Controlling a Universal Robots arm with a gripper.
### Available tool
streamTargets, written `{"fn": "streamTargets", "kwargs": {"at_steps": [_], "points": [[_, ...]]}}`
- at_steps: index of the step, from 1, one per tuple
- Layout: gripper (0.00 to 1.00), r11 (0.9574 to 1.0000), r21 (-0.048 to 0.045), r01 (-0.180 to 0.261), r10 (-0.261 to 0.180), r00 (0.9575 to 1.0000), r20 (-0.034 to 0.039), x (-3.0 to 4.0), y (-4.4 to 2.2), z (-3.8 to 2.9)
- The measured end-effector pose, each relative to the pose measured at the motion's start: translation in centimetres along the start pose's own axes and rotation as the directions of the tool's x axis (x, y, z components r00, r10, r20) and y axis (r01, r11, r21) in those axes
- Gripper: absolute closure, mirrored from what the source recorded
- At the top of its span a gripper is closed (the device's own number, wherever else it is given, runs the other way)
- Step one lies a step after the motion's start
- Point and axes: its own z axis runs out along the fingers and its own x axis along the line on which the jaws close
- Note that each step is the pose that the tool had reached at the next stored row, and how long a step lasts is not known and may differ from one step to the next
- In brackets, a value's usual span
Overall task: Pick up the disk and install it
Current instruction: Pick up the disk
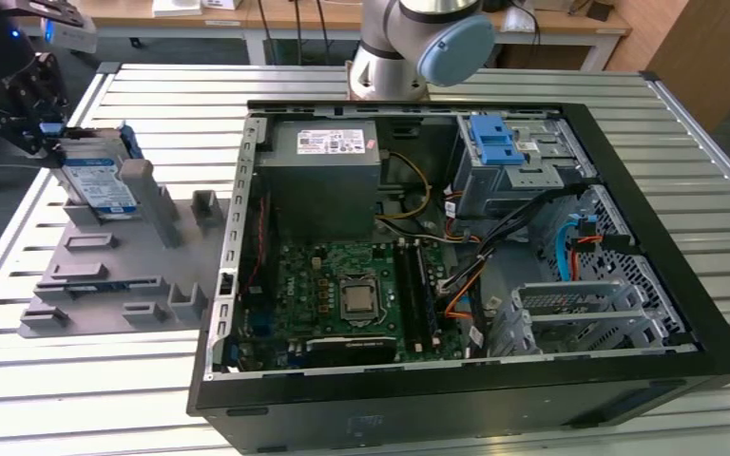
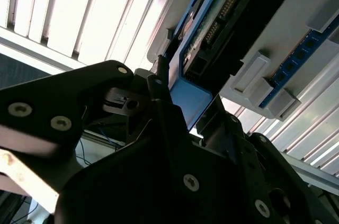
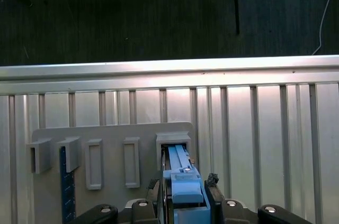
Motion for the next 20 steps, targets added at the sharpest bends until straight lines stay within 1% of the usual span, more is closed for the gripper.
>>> {"fn": "streamTargets", "kwargs": {"at_steps": [4,5,16,20], "points": [[0.56,1.0,-0.0001,0.0,0.0,1.0,-0.0001,0.0,0.0,0.0],[0.62,1.0,0.0,0.0,0.0,1.0,-0.0001,0.0,0.0,0.01],[0.63,1.0,0.0001,0.001,-0.001,1.0,0.0,0.0,0.0,0.02],[0.63,1.0,0.0,0.001,-0.001,1.0,0.0,0.0,0.0,-0.08]]}}
